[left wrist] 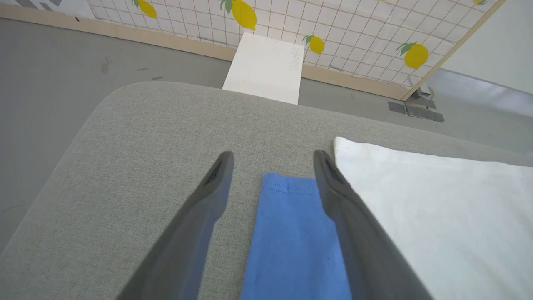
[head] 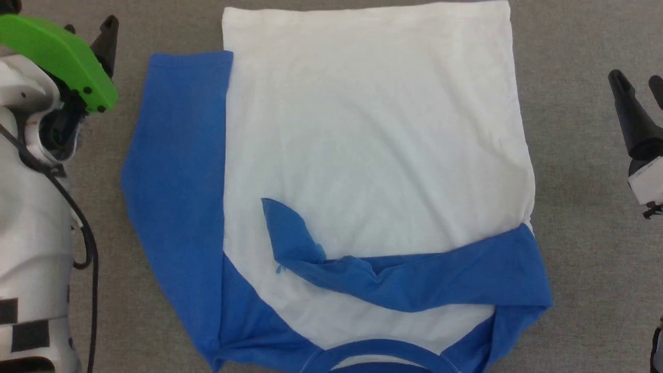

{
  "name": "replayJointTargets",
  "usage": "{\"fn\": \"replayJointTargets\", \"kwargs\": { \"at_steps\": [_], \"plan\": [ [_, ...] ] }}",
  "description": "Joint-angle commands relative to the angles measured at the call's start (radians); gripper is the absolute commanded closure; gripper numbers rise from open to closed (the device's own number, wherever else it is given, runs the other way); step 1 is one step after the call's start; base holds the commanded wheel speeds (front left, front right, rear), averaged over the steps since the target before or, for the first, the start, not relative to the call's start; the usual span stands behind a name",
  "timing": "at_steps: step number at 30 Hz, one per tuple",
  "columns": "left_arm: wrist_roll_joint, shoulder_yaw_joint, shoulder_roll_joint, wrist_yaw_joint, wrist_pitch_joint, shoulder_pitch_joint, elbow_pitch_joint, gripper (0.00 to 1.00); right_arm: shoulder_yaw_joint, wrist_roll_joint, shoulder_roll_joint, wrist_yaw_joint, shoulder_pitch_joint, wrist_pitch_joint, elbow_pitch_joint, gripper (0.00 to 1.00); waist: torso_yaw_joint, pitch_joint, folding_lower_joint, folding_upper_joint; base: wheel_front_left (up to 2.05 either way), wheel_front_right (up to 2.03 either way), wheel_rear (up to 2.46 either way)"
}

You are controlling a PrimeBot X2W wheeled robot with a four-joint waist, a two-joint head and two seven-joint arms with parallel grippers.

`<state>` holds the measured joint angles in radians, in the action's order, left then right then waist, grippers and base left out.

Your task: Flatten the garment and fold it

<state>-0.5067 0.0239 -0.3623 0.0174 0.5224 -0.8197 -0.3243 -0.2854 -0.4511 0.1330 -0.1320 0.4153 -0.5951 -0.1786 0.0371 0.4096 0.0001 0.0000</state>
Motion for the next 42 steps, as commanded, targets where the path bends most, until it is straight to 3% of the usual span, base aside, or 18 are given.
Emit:
{"fn": "replayJointTargets", "kwargs": {
  "at_steps": [1,8,15,21,22,23,24,36,37,42],
  "plan": [
    [-0.011,0.011,-0.015,-0.006,0.046,-0.034,-0.014,0.0,-0.001,-0.007,-0.001,0.001,0.011,-0.001,-0.004,0.0,-0.044,0.1,-0.0001,0.0,0.0,0.0,0.0],
    [-0.034,0.032,-0.053,0.043,0.298,-0.103,-0.045,0.0,-0.012,-0.011,0.005,0.001,0.01,0.006,-0.012,0.0,-0.057,0.163,-0.0001,0.0,0.0,0.0,0.0],
    [-0.04,0.03,-0.087,0.069,0.384,-0.1,-0.065,0.0,-0.008,-0.015,0.002,0.001,0.012,0.008,-0.025,0.0,-0.06,0.197,-0.0001,0.0,0.0,0.0,0.0],
    [-0.064,0.042,-0.073,0.078,0.449,-0.08,-0.125,0.0,-0.009,-0.015,0.005,0.001,0.012,0.002,-0.035,0.0,-0.054,0.208,-0.0001,0.0,0.0,0.0,0.0],
    [-0.07,0.042,-0.065,0.081,0.455,-0.075,-0.13,0.5,-0.009,-0.015,0.006,0.001,0.013,0.001,-0.036,0.0,-0.052,0.209,-0.0001,0.0,0.0,0.0,0.0],
    [-0.077,0.039,-0.055,0.084,0.449,-0.071,-0.128,0.93,-0.011,-0.015,0.008,0.001,0.014,-0.001,-0.038,0.0,-0.05,0.209,-0.0001,0.0,0.0,0.0,0.0],
    [-0.084,0.035,-0.047,0.086,0.441,-0.069,-0.125,1.0,-0.012,-0.014,0.008,0.001,0.014,-0.003,-0.04,0.0,-0.048,0.209,-0.0001,0.0,0.0,0.0,0.0],
    [-0.159,-0.099,0.01,0.105,0.185,-0.055,-0.113,1.0,-0.016,0.0,0.01,0.001,-0.005,-0.003,-0.021,0.0,0.002,0.12,-0.0001,0.0,0.0,0.0,0.0],
    [-0.191,-0.141,0.016,0.084,0.124,-0.043,-0.129,1.0,-0.018,0.005,0.01,0.001,-0.017,-0.002,-0.003,0.0,0.028,0.065,-0.0001,0.0,0.0,0.0,0.0],
    [-0.234,-0.17,0.033,0.033,0.07,0.0,-0.108,1.0,-0.026,0.013,0.003,0.001,-0.05,-0.001,0.027,0.0,0.073,-0.034,-0.0001,0.0,0.0,0.0,0.0]
  ]
}}
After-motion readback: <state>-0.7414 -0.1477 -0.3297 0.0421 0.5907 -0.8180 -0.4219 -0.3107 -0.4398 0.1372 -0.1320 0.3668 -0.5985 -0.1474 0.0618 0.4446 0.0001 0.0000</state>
